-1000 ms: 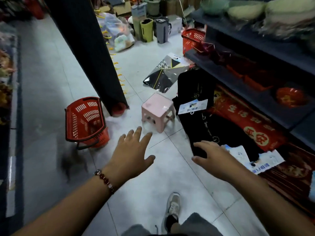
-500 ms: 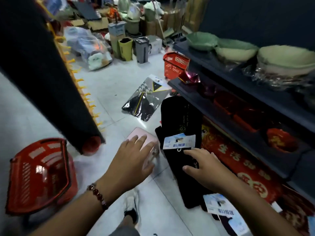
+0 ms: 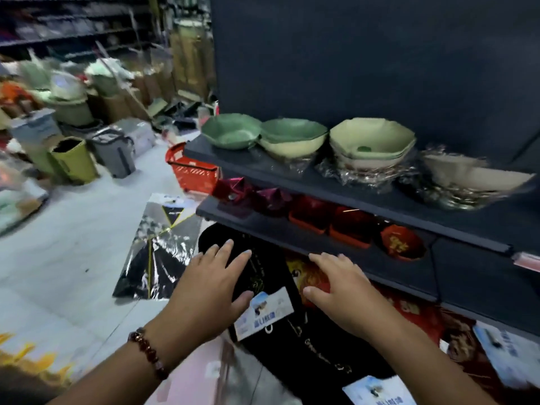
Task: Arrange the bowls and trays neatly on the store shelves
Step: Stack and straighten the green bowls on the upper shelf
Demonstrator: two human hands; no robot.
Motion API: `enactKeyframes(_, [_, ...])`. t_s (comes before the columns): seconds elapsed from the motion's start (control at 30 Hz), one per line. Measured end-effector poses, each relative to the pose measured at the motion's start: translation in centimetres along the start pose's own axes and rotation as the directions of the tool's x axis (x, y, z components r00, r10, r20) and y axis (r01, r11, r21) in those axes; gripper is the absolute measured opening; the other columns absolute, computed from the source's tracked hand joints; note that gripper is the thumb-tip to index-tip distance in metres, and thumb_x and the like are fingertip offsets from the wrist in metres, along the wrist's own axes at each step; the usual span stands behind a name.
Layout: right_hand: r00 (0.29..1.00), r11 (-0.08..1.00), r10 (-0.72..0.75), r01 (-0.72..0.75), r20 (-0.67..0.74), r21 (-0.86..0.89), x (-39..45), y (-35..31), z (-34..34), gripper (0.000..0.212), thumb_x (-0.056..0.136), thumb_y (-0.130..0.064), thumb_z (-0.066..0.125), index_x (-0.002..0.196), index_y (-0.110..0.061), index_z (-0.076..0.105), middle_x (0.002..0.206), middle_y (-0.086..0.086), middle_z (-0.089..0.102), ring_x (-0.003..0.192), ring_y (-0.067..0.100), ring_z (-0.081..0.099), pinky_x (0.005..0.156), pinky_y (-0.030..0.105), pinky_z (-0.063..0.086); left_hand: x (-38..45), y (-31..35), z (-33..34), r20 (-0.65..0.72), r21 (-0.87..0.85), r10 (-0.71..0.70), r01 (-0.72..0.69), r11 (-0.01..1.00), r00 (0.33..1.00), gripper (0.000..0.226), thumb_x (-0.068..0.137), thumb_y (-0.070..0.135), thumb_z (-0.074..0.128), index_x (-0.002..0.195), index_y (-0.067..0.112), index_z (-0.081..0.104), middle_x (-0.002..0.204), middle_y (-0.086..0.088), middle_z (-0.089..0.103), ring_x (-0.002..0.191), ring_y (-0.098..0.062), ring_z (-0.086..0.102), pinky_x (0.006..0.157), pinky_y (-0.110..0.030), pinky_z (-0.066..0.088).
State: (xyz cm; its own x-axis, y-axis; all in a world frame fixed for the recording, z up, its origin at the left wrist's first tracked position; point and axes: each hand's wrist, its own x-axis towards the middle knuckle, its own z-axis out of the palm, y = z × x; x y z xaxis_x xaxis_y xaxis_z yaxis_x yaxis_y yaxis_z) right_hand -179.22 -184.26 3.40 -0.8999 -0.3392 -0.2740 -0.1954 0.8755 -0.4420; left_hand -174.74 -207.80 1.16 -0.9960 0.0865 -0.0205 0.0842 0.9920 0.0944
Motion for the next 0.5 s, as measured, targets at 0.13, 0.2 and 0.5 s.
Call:
enactKeyframes(0.13, [0.997, 0.998, 0.049, -0.046, -0.066, 0.036, 3.6, 1.5, -4.0, 0.064, 0.095, -0.046, 0.049, 0.151, -0.035, 0.017, 0.16, -0.01, 0.011, 0.148, 0.016, -0.002, 0.119, 0.038, 0.005, 7.6, 1.4, -1.8, -0.038, 0.007, 0.114, -0.113, 0.994, 0.993, 0.072, 0.09, 0.059, 0.041, 0.152, 0.031, 0.019, 0.16, -0.008, 0.019, 0.144, -0.029, 0.024, 0.115, -0.041, 0.022])
enactKeyframes(0.2, [0.994, 0.996, 0.069, -0.064, -0.086, 0.055, 5.4, 2.9, -6.0, 0.065, 0.095, -0.046, 0.05, 0.151, -0.036, 0.018, 0.16, -0.011, 0.011, 0.148, 0.015, -0.002, 0.12, 0.038, 0.006, 11.3, 2.5, -2.3, -0.045, 0.011, 0.155, -0.155, 0.988, 0.987, 0.073, 0.093, 0.058, 0.041, 0.153, 0.033, 0.009, 0.162, -0.005, 0.008, 0.147, -0.025, 0.013, 0.118, -0.038, 0.015])
enactKeyframes(0.5, [0.989, 0.99, 0.132, -0.129, -0.07, 0.048, 13.1, 11.2, -13.3, 0.066, 0.095, -0.048, 0.049, 0.151, -0.036, 0.015, 0.16, -0.012, 0.007, 0.148, 0.015, -0.004, 0.12, 0.039, 0.008, 26.4, 7.7, -3.0, -0.078, 0.009, 0.211, -0.21, 0.978, 0.974, 0.072, 0.092, 0.056, 0.044, 0.152, 0.033, 0.014, 0.161, -0.006, 0.014, 0.146, -0.026, 0.018, 0.116, -0.037, 0.02])
